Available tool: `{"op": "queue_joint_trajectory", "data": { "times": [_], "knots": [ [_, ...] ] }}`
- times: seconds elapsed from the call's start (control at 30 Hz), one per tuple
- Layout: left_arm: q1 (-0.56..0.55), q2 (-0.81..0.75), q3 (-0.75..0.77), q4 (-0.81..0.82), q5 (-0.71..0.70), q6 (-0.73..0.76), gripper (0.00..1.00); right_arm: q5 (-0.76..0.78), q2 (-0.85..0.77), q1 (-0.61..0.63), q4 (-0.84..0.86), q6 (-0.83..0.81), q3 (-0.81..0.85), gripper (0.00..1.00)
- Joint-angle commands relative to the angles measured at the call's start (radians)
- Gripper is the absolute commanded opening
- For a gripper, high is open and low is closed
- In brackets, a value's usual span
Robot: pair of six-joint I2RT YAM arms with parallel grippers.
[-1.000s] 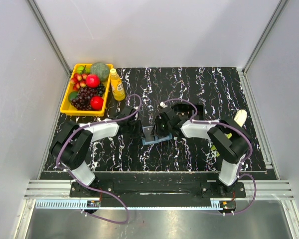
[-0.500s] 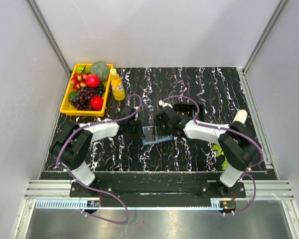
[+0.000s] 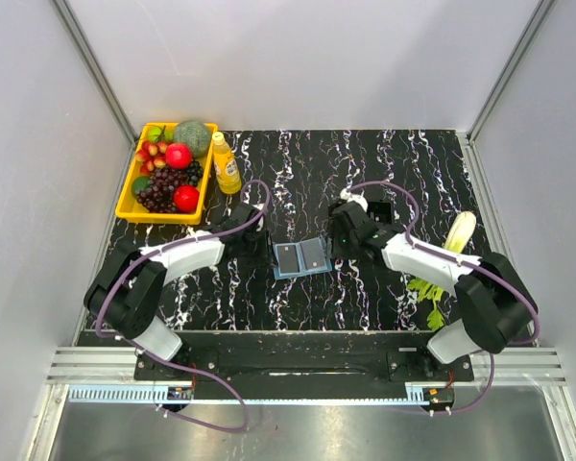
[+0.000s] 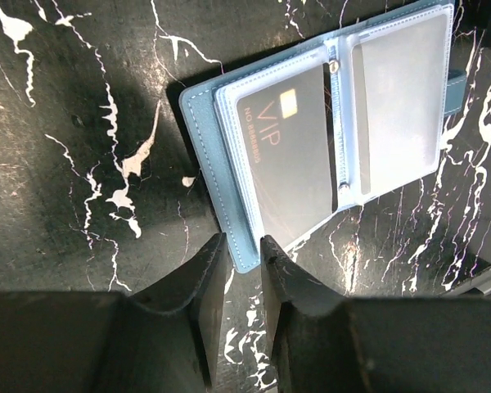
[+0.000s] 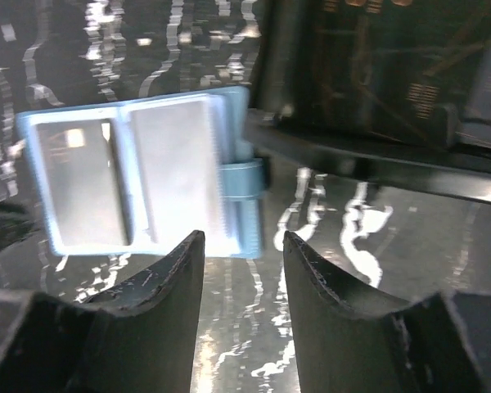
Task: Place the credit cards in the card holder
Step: Insert the credit card into the card holder, then close the card holder at the center of the board.
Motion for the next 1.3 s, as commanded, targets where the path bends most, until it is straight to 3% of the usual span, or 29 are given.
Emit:
{"op": "queue_joint_trajectory", "data": {
  "times": [0.0,0.13,0.2,0.4,0.63,1.03,1.17,1.27],
  "knots": [
    [-0.002,-0.029,-0.005,-0.009,-0.033,0.014,0.28,0.048,-0.017,-0.075,0.013,-0.007,-0.043,0.49],
    [0.000,-0.062,-0.006,-0.037,-0.048,0.013,0.28,0.077,-0.008,-0.138,-0.026,-0.047,-0.011,0.50],
    [0.001,-0.101,-0.009,-0.052,-0.068,0.011,0.34,0.062,-0.038,-0.138,-0.004,-0.084,-0.029,0.50],
    [0.012,-0.177,-0.035,-0.046,-0.058,0.005,0.51,-0.207,-0.041,-0.130,0.119,-0.118,-0.094,0.48],
    [0.011,-0.091,-0.096,0.082,0.025,-0.061,0.49,-0.199,-0.009,-0.121,0.246,-0.164,-0.184,0.48],
    [0.008,-0.014,-0.182,0.345,0.113,-0.139,0.54,-0.257,0.114,-0.117,0.340,-0.171,-0.158,0.49],
    [0.008,-0.006,-0.212,0.452,0.154,-0.171,0.52,-0.290,0.130,-0.115,0.343,-0.185,-0.150,0.49],
    [0.008,-0.005,-0.215,0.495,0.180,-0.185,0.44,-0.317,0.137,-0.104,0.368,-0.181,-0.163,0.48]
  ]
}}
